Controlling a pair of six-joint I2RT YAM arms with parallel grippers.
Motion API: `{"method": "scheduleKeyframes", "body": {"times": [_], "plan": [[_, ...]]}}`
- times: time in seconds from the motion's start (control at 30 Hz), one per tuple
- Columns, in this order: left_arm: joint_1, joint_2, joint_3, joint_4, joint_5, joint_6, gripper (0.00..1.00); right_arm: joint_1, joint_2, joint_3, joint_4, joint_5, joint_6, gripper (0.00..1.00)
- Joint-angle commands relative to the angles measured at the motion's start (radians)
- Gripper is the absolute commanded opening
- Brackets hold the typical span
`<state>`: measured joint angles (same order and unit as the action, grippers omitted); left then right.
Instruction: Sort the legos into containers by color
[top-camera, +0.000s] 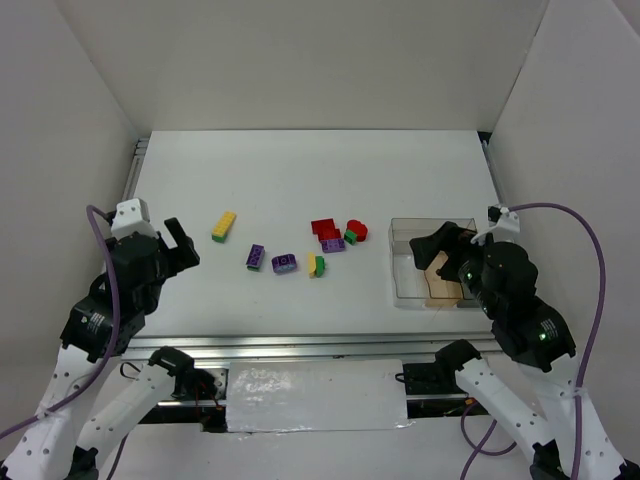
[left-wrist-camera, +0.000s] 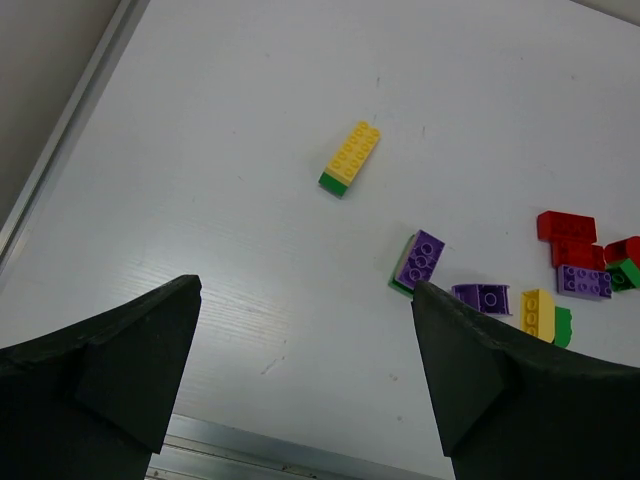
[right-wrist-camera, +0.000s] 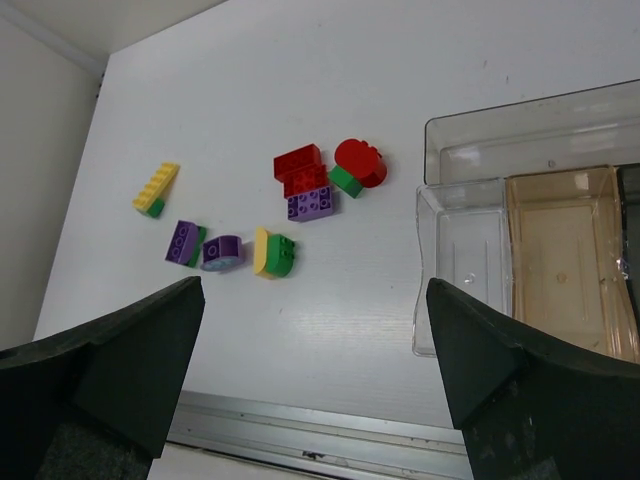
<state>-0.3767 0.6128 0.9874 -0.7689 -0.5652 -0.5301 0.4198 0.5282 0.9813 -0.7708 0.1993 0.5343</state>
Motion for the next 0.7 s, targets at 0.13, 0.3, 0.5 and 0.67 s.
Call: {"method": "scheduleKeyframes", "body": {"times": [0.13,0.3,0.5,0.67], "plan": [[-0.002,0.027,-0.007,0.049,0.004,-0.005,0.99,-0.003,0.004,-0.047,0.149,-0.112,0.003,1.0],[-0.001,0.09,-0.001,0.046,0.021,-0.001,0.99,-0.004,0.142,-0.073,0.26,-0.189,0.068,1.0],[-0.001,0.107,-0.003,0.056,0.044,0.008,1.0,0.121,0.427,-0.018,0.289,0.013,0.164,1.0],[-0.001,0.102,-0.01,0.065,0.056,0.016,0.99,0.287,0.769,0.137,0.23,0.068,0.098,1.0]]}}
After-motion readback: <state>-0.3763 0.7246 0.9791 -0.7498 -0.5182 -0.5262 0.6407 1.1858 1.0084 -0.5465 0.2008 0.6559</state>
